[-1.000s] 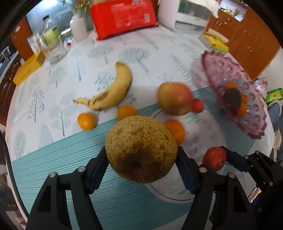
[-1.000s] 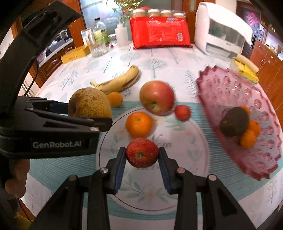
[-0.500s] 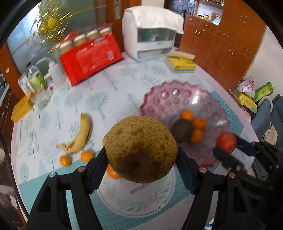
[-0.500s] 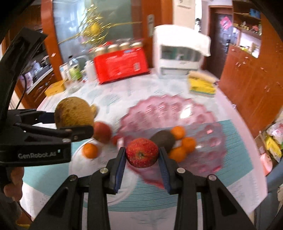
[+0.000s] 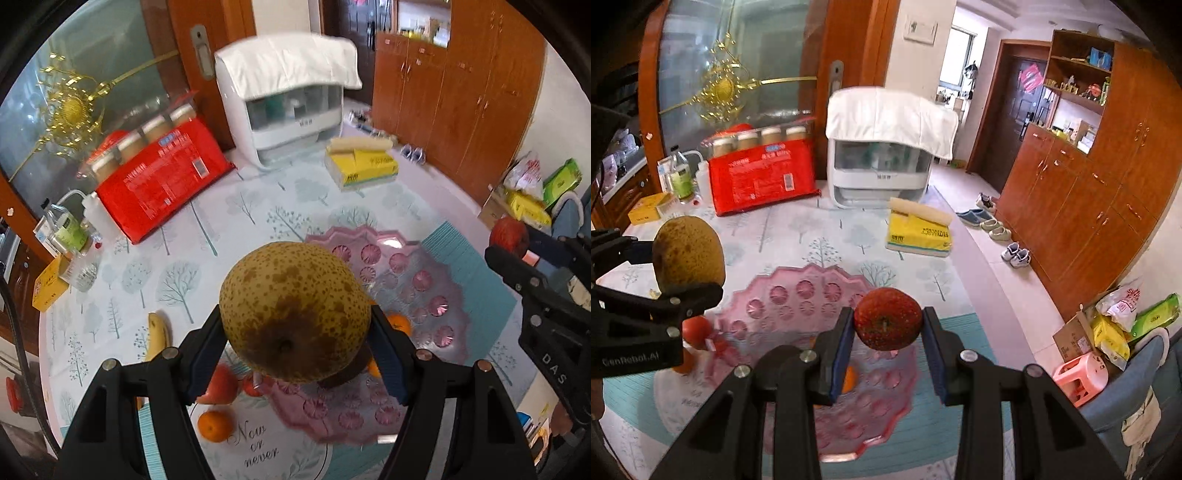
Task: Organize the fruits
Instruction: 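Carry the pear and red apple into the pink bowl and release both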
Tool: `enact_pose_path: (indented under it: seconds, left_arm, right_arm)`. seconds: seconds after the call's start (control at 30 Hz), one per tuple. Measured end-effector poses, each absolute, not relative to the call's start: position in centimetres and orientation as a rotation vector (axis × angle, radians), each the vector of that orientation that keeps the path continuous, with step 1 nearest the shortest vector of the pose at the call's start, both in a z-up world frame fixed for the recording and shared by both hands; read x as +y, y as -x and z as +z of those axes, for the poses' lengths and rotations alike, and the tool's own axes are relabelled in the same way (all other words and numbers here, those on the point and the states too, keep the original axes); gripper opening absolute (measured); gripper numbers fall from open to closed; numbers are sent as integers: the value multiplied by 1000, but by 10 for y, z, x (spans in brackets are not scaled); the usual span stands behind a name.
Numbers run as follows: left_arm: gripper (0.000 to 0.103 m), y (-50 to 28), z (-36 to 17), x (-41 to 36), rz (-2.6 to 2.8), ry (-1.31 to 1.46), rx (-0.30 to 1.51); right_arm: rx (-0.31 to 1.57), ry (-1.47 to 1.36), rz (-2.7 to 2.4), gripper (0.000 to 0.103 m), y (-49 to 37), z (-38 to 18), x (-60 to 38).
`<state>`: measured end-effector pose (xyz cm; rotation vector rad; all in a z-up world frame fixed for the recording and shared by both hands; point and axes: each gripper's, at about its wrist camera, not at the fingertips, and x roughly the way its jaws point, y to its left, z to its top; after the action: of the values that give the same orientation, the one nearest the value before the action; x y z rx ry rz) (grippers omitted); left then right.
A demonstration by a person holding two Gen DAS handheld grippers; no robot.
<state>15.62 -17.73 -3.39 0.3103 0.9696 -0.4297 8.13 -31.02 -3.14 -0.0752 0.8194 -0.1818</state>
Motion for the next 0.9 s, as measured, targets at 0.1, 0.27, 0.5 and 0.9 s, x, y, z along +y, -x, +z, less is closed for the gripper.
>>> enact_pose_path:
  seconds: [0.1, 0.27, 0.5, 0.9]
  left_arm:
    - [72, -172, -62, -190, -396, -341, 1020]
    - [72, -196, -112, -200, -358, -355, 1089]
    - [72, -213, -149, -214, -331, -378, 1134]
    - [72, -223, -168, -229, -347, -418, 1130]
  right_arm:
    - [875, 54, -158, 37, -98, -57, -319]
    - [1019, -10, -124, 37, -126, -118, -328]
    - [1099, -26, -114, 37, -144, -157, -330]
    - [1126, -29, -105, 37, -160, -176, -329]
